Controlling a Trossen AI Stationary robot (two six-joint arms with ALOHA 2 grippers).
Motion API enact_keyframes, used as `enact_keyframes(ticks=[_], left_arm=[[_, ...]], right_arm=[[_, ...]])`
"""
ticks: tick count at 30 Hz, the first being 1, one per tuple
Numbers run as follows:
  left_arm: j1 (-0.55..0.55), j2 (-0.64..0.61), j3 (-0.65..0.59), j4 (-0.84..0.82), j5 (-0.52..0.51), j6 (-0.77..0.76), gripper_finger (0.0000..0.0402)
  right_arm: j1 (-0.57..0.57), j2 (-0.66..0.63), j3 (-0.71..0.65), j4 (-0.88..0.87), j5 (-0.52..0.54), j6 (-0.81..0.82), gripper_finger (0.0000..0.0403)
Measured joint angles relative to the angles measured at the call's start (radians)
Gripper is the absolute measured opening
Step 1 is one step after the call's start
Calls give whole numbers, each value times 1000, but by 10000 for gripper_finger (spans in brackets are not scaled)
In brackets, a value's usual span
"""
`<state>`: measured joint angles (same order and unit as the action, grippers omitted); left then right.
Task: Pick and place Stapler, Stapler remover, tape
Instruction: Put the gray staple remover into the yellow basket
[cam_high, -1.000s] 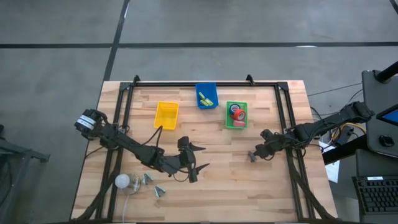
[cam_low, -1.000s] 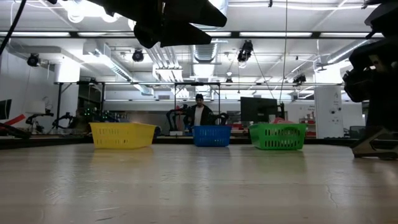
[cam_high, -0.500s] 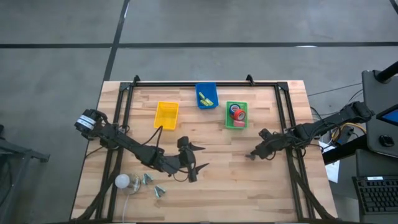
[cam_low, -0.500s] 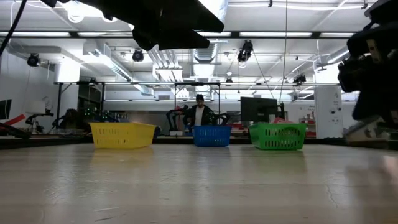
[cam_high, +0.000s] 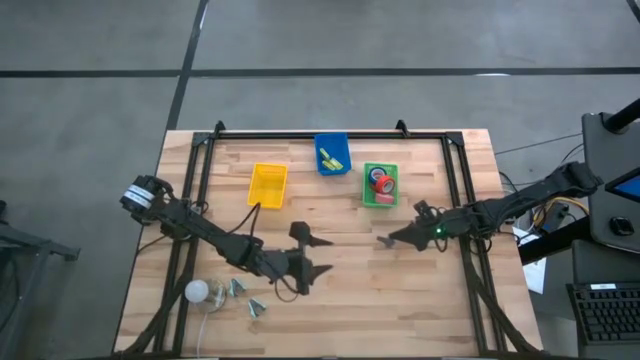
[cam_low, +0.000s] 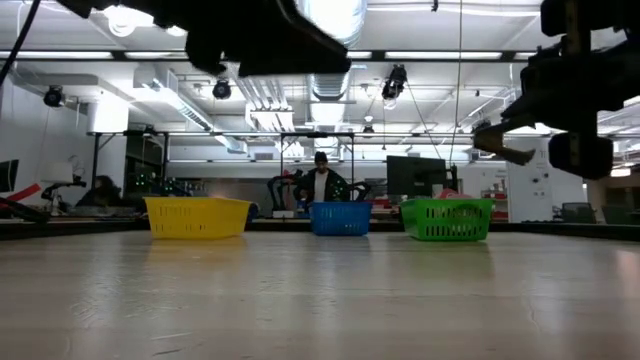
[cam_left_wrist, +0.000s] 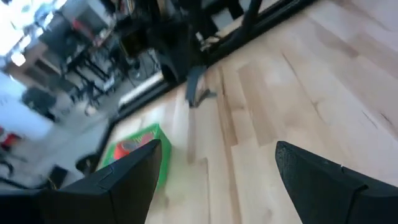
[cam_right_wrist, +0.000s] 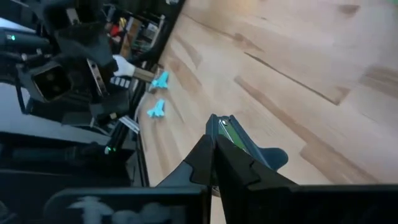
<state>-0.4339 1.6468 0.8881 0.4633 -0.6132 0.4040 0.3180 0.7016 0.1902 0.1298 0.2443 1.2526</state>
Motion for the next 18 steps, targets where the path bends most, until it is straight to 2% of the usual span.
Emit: enact_keyframes(ticks=[8,18], left_arm=[[9,53,87,31,21,237,305],[34,236,292,46,19,404,298]], right_arm=[[-1,136,12,227,9,11,8],[-2,278,141,250,7,-45,8]])
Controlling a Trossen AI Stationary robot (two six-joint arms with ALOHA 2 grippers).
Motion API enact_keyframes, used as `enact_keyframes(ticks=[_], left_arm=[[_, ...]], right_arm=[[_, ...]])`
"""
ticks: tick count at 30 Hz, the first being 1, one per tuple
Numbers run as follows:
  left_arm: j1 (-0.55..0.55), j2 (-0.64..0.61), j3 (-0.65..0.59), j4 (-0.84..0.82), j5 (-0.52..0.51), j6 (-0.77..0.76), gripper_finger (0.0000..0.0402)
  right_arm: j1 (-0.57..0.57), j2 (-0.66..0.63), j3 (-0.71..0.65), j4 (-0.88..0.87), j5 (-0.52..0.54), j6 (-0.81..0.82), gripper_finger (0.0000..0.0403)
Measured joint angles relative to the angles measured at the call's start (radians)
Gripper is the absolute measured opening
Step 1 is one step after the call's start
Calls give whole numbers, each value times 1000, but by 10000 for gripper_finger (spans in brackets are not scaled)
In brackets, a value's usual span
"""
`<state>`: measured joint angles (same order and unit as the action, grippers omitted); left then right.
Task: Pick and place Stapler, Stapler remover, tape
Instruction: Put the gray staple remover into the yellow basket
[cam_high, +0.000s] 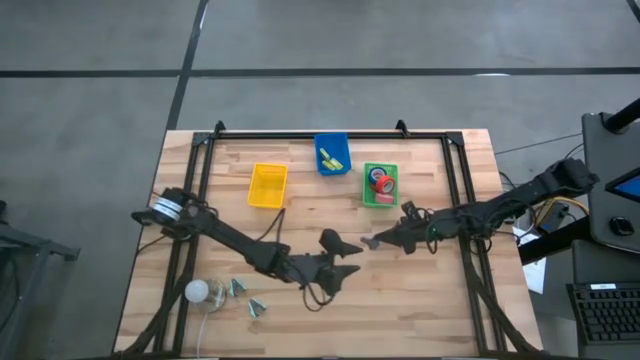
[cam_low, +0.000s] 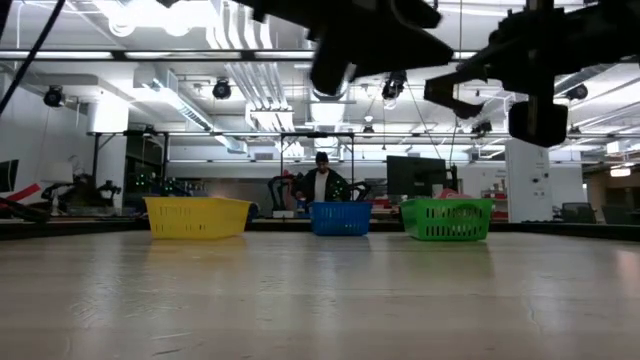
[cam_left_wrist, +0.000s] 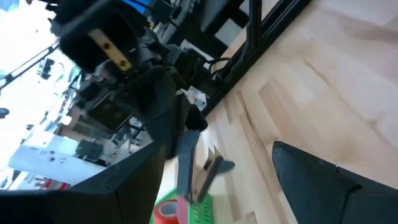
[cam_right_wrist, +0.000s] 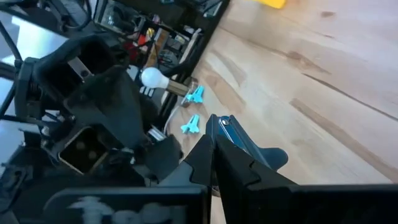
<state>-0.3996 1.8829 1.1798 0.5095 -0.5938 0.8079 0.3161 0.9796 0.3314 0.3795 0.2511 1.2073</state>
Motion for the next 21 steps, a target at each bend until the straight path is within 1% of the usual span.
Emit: enact_keyframes(ticks=[2,4,7,9,15,21], left_arm=[[4,40,43,0,-4,16,293],[4,66,72,-5,-28,33,285],[0,87,105,-2,-72,69,271],[0,93,119,1,-80,85,259],[0,99,123,-6,-79,103,228],[2,99,123,-15,-80,112,215]], right_arm=[[0,23,22,-4,-13,-12,8],[0,45,43,-4,-19,-25,8],[-1,65,52,-8,-37,-27,8],[-2,77,55,-4,-49,-15,8],[-2,101,55,34,-75,14,8],[-3,112,54,59,-95,30,8]])
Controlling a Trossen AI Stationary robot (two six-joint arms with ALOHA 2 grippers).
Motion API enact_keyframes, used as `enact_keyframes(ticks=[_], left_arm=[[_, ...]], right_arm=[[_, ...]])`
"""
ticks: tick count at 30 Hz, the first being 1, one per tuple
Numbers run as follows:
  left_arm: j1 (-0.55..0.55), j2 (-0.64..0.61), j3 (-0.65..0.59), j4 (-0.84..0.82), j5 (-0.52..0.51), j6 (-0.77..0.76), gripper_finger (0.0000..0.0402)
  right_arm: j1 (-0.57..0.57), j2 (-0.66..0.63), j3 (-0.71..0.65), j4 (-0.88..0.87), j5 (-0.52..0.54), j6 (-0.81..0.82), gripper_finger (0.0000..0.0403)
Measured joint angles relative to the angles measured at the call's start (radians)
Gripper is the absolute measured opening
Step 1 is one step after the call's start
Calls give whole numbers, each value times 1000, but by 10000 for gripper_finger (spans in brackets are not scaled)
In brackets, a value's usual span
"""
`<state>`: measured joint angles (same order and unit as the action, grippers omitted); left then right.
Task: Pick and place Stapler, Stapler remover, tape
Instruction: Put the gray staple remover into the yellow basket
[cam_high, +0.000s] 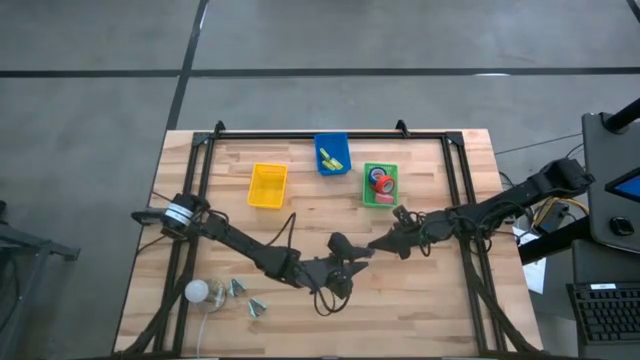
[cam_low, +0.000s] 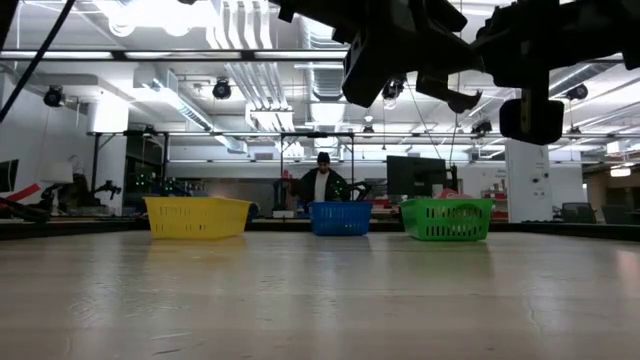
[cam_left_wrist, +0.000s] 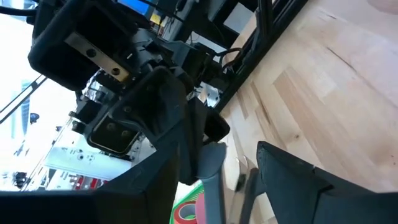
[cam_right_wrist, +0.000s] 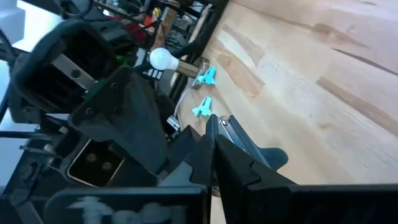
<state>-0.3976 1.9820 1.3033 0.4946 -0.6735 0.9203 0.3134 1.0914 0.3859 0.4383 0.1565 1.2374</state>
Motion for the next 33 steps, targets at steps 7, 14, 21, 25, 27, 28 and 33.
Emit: enact_keyframes(ticks=[7,14,21,25,27,28,33], left_arm=[[6,0,0,0,-1,0,201],[8,0,0,-6,0,-5,160],[14,0,0,-13,2,-28,113],[16,0,0,-11,2,-31,90],[18,0,0,-9,2,-32,81],[19,0,0,-7,2,-32,76],[20,0,0,-7,4,-45,57]], right_arm=[[0,26,0,22,-12,18,8],[0,21,0,45,-24,20,8],[0,23,0,59,-26,20,8],[0,23,-1,59,-26,24,8],[0,23,-1,59,-27,24,8],[0,23,-1,59,-27,24,8],[0,23,-1,59,-26,26,8]])
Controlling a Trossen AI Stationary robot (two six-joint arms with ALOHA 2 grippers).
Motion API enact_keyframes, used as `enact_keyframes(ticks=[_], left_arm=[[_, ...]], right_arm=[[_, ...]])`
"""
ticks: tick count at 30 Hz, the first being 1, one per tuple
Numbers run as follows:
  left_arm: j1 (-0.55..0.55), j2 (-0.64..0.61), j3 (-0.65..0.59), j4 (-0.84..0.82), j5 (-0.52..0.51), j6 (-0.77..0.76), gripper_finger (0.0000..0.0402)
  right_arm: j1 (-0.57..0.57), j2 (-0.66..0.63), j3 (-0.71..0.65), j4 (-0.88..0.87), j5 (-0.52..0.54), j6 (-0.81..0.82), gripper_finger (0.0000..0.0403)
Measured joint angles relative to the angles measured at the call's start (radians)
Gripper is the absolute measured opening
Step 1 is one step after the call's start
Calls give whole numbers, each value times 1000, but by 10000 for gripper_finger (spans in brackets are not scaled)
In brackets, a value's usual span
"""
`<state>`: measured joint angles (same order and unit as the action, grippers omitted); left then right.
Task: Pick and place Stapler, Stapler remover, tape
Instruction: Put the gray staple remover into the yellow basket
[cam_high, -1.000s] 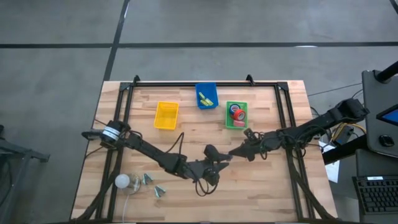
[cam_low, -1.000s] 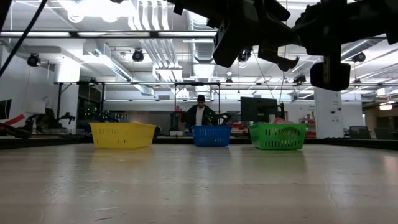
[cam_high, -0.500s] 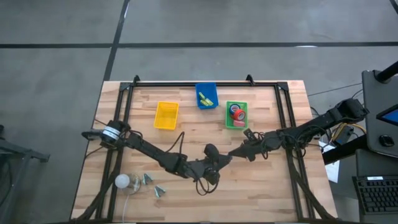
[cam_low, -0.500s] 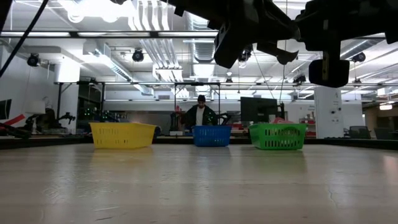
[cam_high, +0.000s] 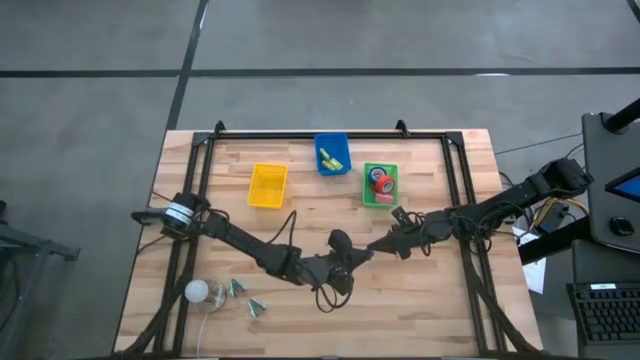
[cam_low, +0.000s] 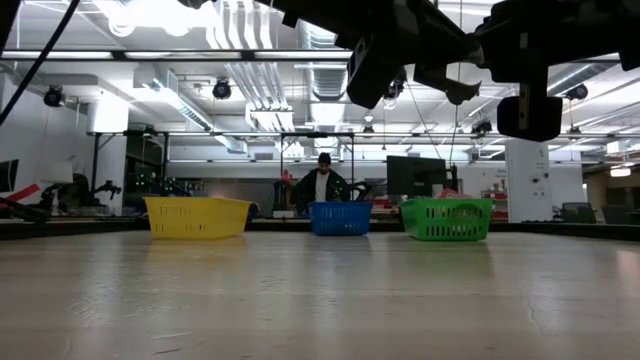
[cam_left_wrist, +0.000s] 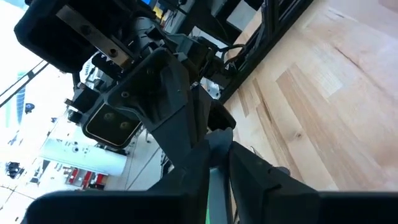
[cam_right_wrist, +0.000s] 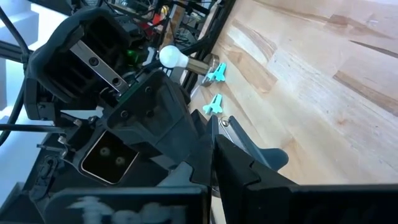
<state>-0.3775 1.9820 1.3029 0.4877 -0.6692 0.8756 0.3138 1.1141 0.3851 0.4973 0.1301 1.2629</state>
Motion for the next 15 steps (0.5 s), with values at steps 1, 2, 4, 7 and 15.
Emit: enact_keyframes(ticks=[1,2,4,7,15], left_arm=[[1,0,0,0,4,-5,53],[1,0,0,0,9,-7,49],[2,0,0,0,28,-14,43],[6,0,0,-1,42,-22,39],[10,0,-1,-2,49,-70,27]], right_arm=[[0,0,0,0,0,1,8],[0,0,0,0,0,2,8],[0,0,-1,-1,-2,2,8],[0,0,-2,-1,-4,2,8],[0,0,-2,-4,-2,-29,8]])
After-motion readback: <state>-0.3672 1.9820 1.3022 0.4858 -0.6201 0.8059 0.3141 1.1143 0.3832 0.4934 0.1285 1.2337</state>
